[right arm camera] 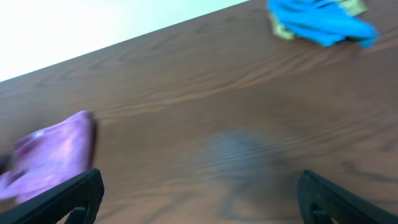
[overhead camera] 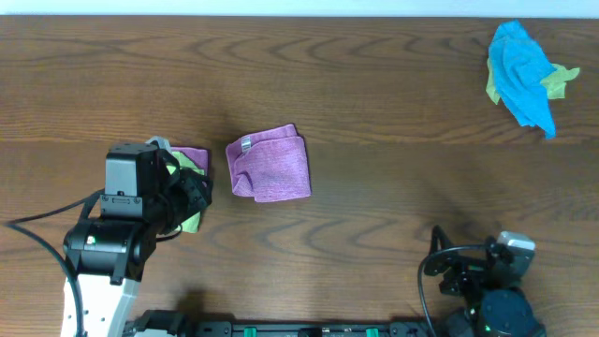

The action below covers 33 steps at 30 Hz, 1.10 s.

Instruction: Fold the cloth

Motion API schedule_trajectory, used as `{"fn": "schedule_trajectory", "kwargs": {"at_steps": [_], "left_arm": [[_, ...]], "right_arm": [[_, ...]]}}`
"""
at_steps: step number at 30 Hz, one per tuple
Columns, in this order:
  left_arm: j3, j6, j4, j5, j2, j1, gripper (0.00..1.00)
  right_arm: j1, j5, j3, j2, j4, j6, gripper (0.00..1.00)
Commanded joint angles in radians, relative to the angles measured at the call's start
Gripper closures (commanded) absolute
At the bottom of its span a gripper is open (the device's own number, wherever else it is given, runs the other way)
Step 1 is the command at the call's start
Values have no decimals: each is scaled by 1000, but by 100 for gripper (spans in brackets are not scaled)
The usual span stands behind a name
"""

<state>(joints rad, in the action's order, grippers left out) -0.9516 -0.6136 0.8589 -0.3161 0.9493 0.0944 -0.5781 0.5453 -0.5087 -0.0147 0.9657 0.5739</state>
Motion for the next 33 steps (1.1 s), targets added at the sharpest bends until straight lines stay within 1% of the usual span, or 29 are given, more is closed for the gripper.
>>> {"fn": "schedule_trajectory", "kwargs": {"at_steps": [1, 4, 7, 10, 15, 16, 20, 22, 23, 25, 29, 31, 33], "left_arm": [[18, -35, 3, -18, -19, -2, 72], [80, -82, -15, -19, -42, -2, 74], [208, -163, -119, -71, -92, -2, 74], [375, -269, -282, -122, -138, -2, 69], [551, -435, -514, -145, -140, 32, 60], [586, -475, -582, -143, -140, 53, 55], [645, -579, -687, -58, -136, 116, 34], [650, -615, -713, -10, -123, 153, 21], [650, -632, -732, 14, -109, 174, 12], [650, -668, -775, 48, -72, 211, 5], [650, -721, -889, 84, 32, 264, 2], [650, -753, -959, 87, 99, 275, 5], [650, -774, -1027, 87, 161, 277, 5]], "right_arm": [[7, 106, 7, 6, 8, 13, 1], [7, 102, 7, 6, 19, 13, 1], [7, 102, 7, 6, 19, 13, 1], [7, 102, 7, 6, 19, 13, 1], [7, 102, 7, 6, 19, 13, 1], [7, 102, 7, 6, 19, 13, 1], [7, 102, 7, 6, 19, 13, 1], [7, 102, 7, 6, 19, 13, 1], [7, 102, 7, 6, 19, 13, 1], [7, 102, 7, 6, 19, 13, 1], [7, 102, 7, 6, 19, 13, 1], [7, 102, 7, 6, 19, 13, 1], [7, 102, 7, 6, 19, 13, 1]]}}
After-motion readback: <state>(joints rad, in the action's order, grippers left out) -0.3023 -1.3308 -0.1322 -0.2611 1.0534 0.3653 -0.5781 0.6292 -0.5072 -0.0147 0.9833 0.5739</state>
